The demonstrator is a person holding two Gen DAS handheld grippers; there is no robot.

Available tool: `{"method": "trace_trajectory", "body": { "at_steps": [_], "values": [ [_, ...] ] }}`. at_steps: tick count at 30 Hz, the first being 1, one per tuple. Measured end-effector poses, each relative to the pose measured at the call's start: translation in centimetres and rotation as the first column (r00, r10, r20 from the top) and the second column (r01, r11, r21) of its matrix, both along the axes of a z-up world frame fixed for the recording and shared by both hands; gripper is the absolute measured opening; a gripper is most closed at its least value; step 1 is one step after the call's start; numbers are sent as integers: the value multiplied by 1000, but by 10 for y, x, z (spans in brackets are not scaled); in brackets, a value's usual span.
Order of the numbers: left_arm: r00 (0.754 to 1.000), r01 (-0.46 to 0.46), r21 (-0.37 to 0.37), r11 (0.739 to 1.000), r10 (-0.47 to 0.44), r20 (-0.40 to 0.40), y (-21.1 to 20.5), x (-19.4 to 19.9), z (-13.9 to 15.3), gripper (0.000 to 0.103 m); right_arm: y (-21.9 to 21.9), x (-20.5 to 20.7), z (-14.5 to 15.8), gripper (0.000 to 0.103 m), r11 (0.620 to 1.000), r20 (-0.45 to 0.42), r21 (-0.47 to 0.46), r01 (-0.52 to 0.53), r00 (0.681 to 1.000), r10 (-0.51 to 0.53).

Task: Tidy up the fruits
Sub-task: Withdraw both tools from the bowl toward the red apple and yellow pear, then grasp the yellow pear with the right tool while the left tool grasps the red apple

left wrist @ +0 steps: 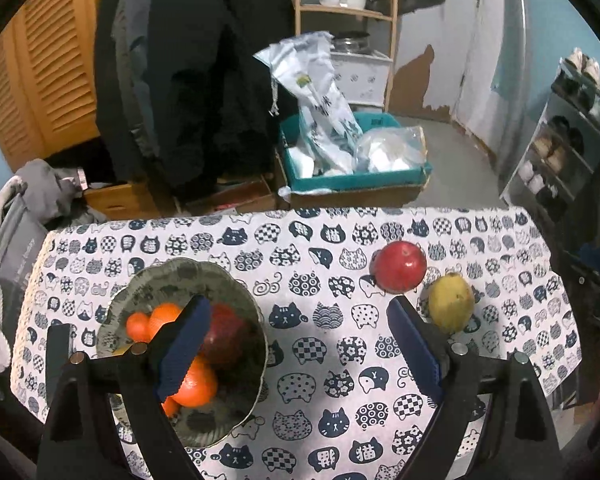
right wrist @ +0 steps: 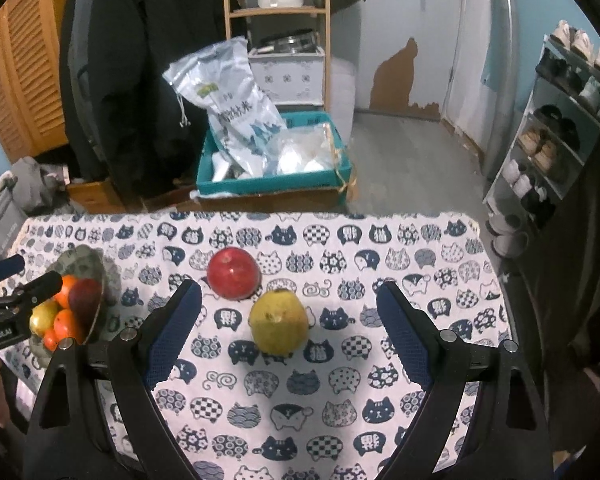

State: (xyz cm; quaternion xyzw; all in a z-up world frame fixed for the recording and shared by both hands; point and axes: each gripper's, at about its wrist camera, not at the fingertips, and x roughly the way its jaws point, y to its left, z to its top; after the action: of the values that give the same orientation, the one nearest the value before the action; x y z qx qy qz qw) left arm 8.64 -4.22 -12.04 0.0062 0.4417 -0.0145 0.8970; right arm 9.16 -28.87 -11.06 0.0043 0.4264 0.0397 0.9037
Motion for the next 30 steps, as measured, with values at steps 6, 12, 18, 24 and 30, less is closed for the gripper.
{"method": "trace_trajectory", "body": {
  "at_steps": [6,12,18,24,30],
  "values": [
    [999,-1,32,999,3,-50,-5,15,-25,91,0,15,-33,88,1000,-82,11,1,997,0],
    [995,-2,49,999,7,-104,-9,31,-57,91,4,40,-83,88,1000,-200,31,-1,980,7],
    [987,-9,31,999,14,-162,-15,49,-87,91,13,57,-127,88,999,-288,27,-20,957,27],
    [980,-11,23,1000,16,-200,-20,61,-109,91,15,68,-157,88,1000,-351,16,-25,936,30],
    [974,0,16,1000,4,-227,-26,70,-121,91,12,76,-174,88,999,-380,43,-16,924,31]
  ]
}}
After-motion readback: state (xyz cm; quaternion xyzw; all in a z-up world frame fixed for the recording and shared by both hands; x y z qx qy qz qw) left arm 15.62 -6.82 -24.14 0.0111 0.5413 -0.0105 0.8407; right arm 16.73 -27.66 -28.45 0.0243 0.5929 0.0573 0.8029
